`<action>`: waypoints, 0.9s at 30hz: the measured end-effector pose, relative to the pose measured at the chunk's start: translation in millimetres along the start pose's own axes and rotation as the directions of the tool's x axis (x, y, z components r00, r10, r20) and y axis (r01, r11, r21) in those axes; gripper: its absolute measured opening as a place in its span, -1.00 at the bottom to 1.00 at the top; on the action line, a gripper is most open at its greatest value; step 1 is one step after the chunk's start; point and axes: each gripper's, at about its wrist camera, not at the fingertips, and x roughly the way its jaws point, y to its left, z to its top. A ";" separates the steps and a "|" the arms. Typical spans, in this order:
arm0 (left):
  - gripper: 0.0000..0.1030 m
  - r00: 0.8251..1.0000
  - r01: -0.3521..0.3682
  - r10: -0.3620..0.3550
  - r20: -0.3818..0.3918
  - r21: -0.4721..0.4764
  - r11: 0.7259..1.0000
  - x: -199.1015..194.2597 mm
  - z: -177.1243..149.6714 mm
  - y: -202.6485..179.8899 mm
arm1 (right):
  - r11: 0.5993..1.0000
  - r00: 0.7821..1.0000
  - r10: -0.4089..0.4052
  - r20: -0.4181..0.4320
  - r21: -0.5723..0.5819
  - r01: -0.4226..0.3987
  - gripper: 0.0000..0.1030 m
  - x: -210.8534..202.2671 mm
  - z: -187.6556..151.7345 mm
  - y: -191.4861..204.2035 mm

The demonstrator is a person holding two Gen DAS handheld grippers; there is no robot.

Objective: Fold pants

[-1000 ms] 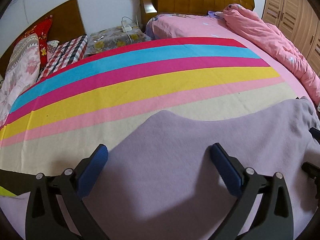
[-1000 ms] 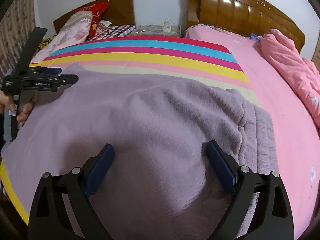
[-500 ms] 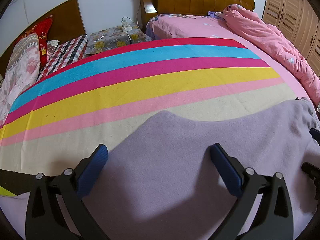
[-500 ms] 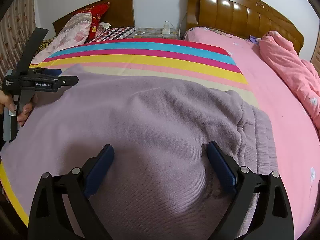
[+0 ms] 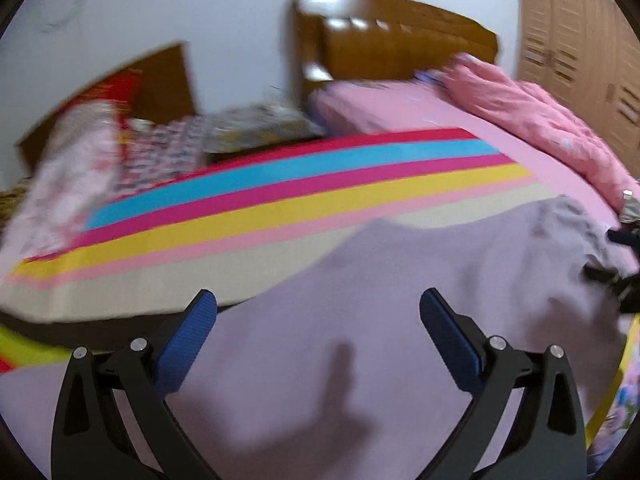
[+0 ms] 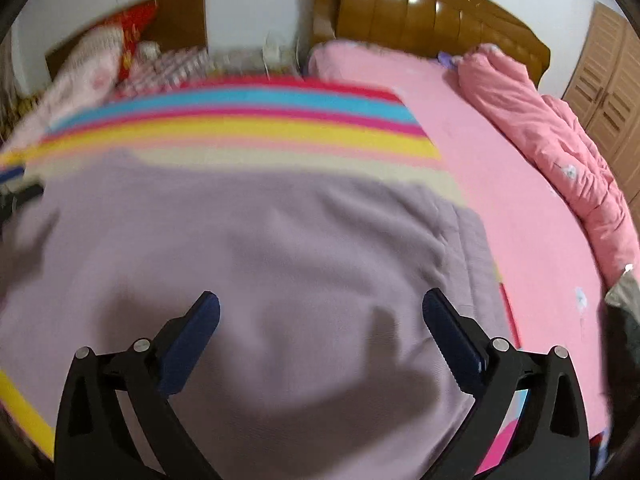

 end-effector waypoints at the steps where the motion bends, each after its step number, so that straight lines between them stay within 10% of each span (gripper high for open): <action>1: 0.97 0.999 -0.047 0.046 -0.016 -0.029 0.998 -8.7 -13.1 20.1 | 0.995 0.995 0.095 0.017 0.001 -0.095 0.91 -6.7 5.4 19.4; 8: 0.97 0.945 -0.317 0.289 -0.152 -0.215 0.924 -40.8 -87.6 129.4 | 0.877 0.886 0.461 -0.041 -0.127 -0.463 0.91 1.7 34.2 158.2; 13: 0.97 0.917 -0.380 0.315 -0.247 -0.291 0.878 -39.2 -116.6 181.5 | 0.851 0.932 0.334 -0.143 -0.378 -0.364 0.91 28.5 33.0 265.5; 19: 0.97 0.962 -0.270 0.214 -0.168 -0.482 0.834 -67.6 -141.6 216.8 | 0.803 0.957 0.257 -0.137 -0.521 -0.291 0.91 49.5 2.8 296.2; 21: 0.97 0.984 -0.177 0.154 -0.090 -0.601 0.779 -87.3 -162.3 235.5 | 0.818 0.931 0.319 -0.175 -0.446 -0.364 0.91 56.1 1.4 283.5; 24: 0.96 0.993 -0.077 0.115 -0.006 -0.777 0.625 -116.0 -204.3 271.4 | 0.819 0.893 0.409 -0.187 -0.356 -0.450 0.92 60.8 5.7 267.3; 27: 0.94 0.989 -0.015 0.138 0.060 -0.873 0.487 -139.2 -243.6 303.1 | 0.819 0.908 0.379 -0.178 -0.391 -0.419 0.92 61.2 3.7 276.1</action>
